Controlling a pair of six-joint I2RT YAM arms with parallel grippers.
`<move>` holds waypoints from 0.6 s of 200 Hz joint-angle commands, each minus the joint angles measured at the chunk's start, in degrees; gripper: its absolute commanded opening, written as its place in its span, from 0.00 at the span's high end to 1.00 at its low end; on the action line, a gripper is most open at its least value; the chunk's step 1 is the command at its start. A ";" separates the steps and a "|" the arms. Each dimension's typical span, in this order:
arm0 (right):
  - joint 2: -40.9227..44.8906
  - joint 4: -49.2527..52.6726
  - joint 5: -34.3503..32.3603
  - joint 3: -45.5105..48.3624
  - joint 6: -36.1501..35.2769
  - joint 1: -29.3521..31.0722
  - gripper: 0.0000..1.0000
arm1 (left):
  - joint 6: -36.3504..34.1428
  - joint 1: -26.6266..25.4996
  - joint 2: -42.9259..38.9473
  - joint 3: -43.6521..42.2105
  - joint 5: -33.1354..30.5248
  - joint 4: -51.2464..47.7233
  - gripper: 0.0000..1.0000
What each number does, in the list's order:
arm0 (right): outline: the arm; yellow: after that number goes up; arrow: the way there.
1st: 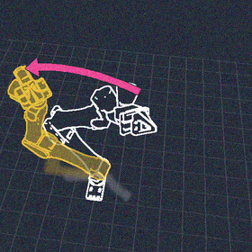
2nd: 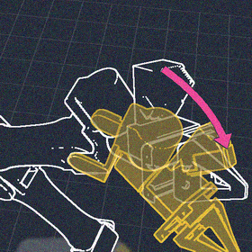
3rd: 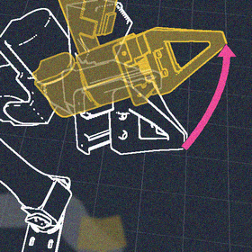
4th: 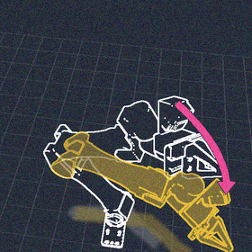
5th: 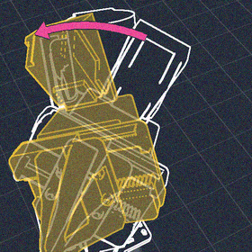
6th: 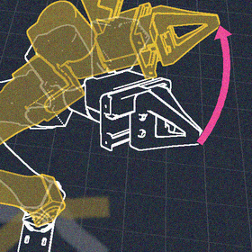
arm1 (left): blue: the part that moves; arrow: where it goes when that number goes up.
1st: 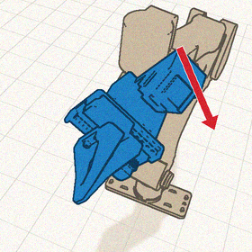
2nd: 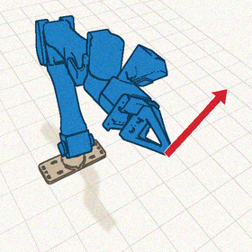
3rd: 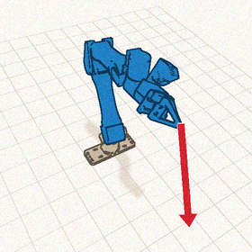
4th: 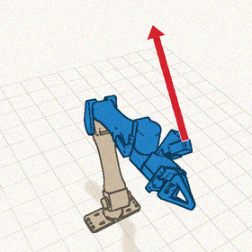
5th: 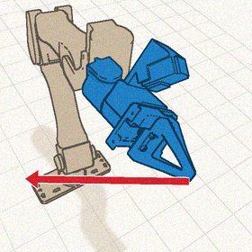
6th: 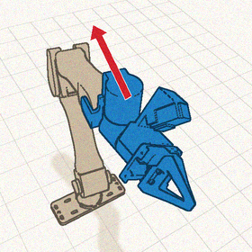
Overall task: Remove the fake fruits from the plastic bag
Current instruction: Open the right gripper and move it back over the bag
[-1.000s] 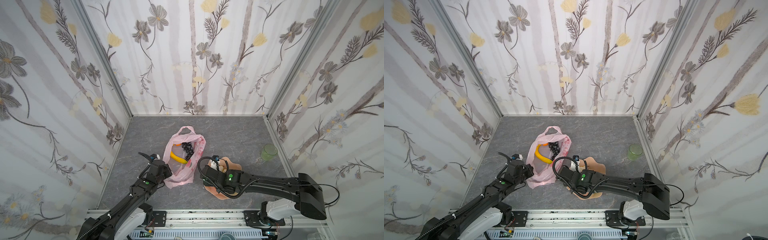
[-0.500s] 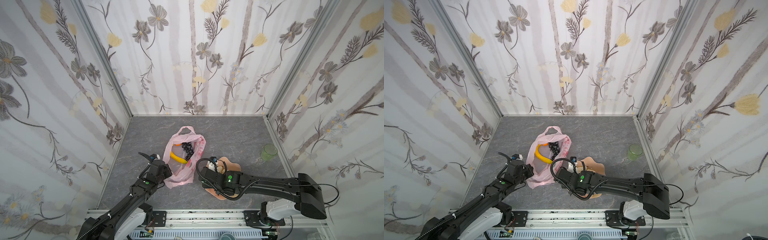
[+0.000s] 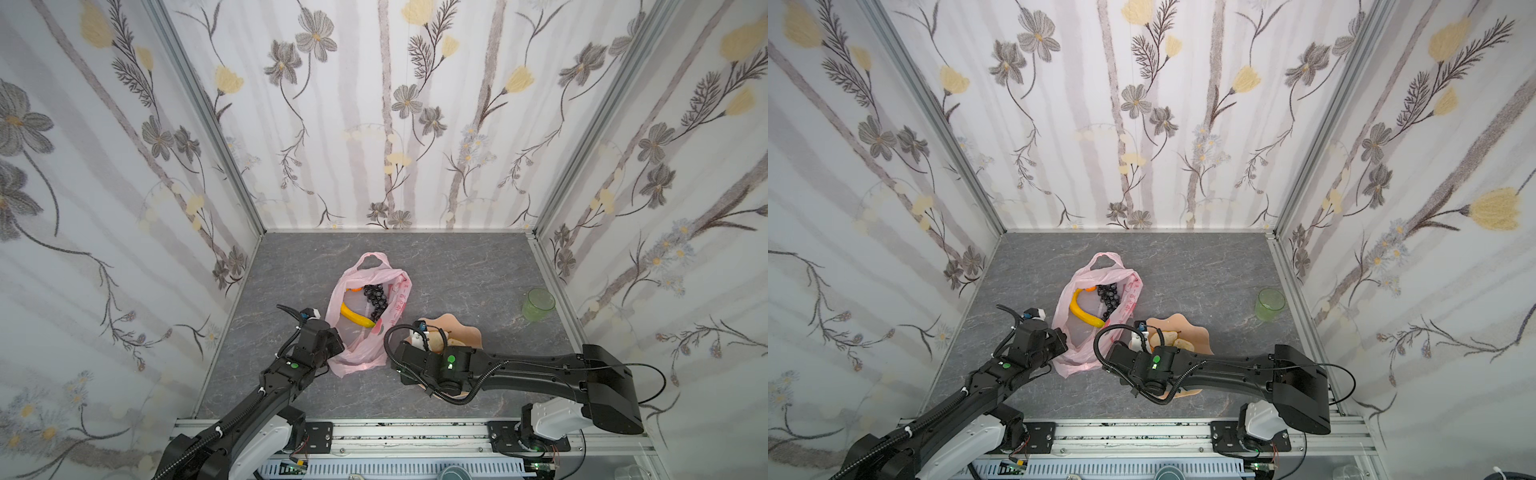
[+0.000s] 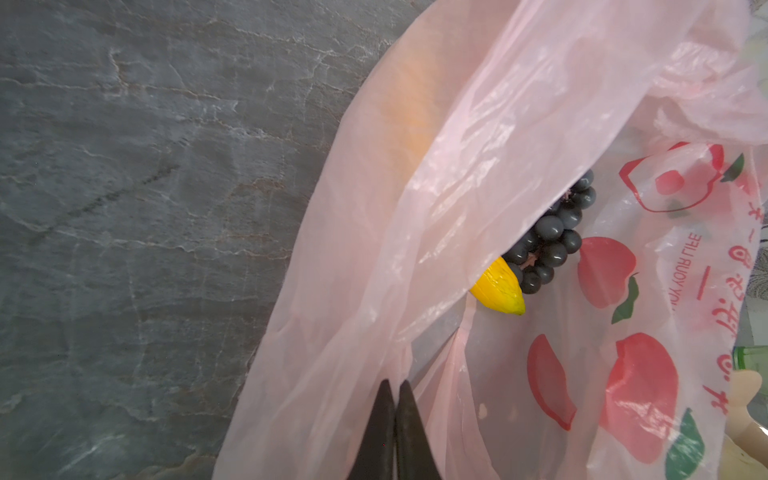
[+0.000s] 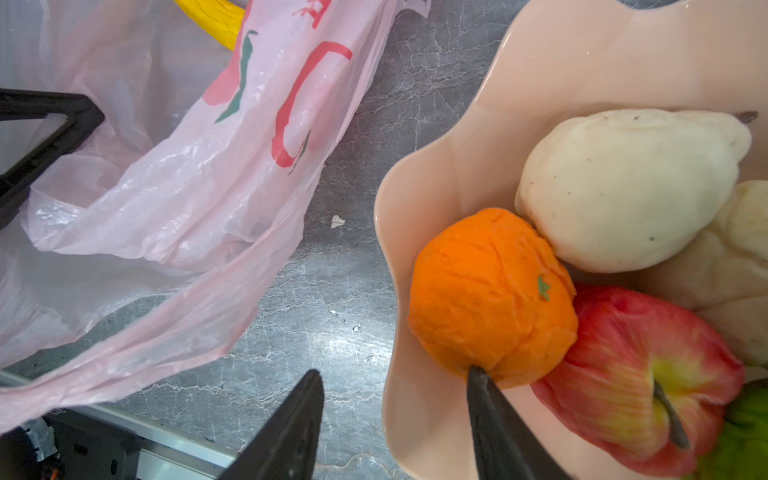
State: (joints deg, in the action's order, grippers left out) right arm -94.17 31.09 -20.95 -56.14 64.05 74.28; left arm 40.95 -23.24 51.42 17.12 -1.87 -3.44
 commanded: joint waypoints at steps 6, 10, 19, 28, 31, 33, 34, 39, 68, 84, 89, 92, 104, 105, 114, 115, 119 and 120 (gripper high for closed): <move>-0.75 0.08 -1.26 -1.11 0.83 -0.03 0.41 | 0.03 0.04 0.09 0.63 -0.50 0.95 1.00; -0.75 0.33 -1.44 -1.30 0.75 -0.04 0.41 | 0.02 0.04 0.10 0.66 -0.45 0.97 1.00; -0.71 1.03 -2.02 -2.02 0.49 -0.03 0.40 | -0.08 0.02 0.24 0.77 -0.36 0.97 1.00; -0.41 2.05 -2.92 -2.90 0.08 -0.01 0.38 | -0.21 0.04 0.42 0.88 -0.25 0.95 1.00; -0.26 2.27 -3.23 -3.15 -0.08 -0.06 0.38 | -0.25 0.06 0.50 0.82 -0.20 0.94 1.00; -0.14 2.47 -3.44 -3.35 -0.25 -0.07 0.37 | -0.25 0.05 0.52 0.88 -0.16 0.93 1.00; -0.10 2.57 -3.59 -3.45 -0.29 -0.08 0.37 | -0.25 0.04 0.52 0.93 -0.16 0.95 1.00; 0.26 2.77 -4.09 -3.81 -0.73 -0.14 0.37 | -0.26 0.04 0.68 0.94 -0.02 0.95 1.00; 1.75 1.83 -5.36 -5.81 -4.36 -2.36 0.38 | -0.10 0.00 1.14 1.29 0.37 0.96 1.00; 1.05 0.13 -5.34 -8.13 -7.69 -3.99 0.39 | 0.31 0.04 0.47 1.81 1.82 0.93 1.00; 0.60 -0.99 -5.29 -8.97 -8.82 -4.41 0.39 | 0.58 0.12 0.31 2.03 2.03 0.89 1.00; 0.30 -1.38 -5.20 -9.53 -9.36 -4.74 0.39 | 0.56 0.05 0.18 2.15 2.19 0.89 1.00; -1.37 -3.32 -3.86 -11.65 -11.62 -6.29 0.40 | 0.31 0.04 -0.11 2.53 2.31 0.85 1.00; -1.50 -3.45 -3.72 -11.77 -11.78 -6.40 0.40 | 0.29 0.04 -0.15 2.55 2.31 0.78 1.00; -2.89 -5.69 -2.14 -13.11 -13.27 -7.66 0.40 | 0.10 0.04 -0.02 2.64 2.37 0.76 1.00; -3.01 -5.86 -1.89 -13.25 -13.39 -7.79 0.40 | 0.10 0.04 0.03 2.60 2.43 0.78 1.00; -3.71 -6.73 -1.24 -13.80 -14.01 -8.28 0.41 | 0.18 0.04 0.06 2.65 2.52 0.76 1.00; -3.90 -6.92 -1.09 -13.94 -14.16 -8.45 0.41 | 0.18 0.04 0.11 2.69 2.59 0.74 1.00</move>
State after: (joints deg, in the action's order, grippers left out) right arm -95.24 31.00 -24.08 -67.24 55.61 68.05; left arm 40.91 -23.24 51.55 19.14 -0.05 -3.31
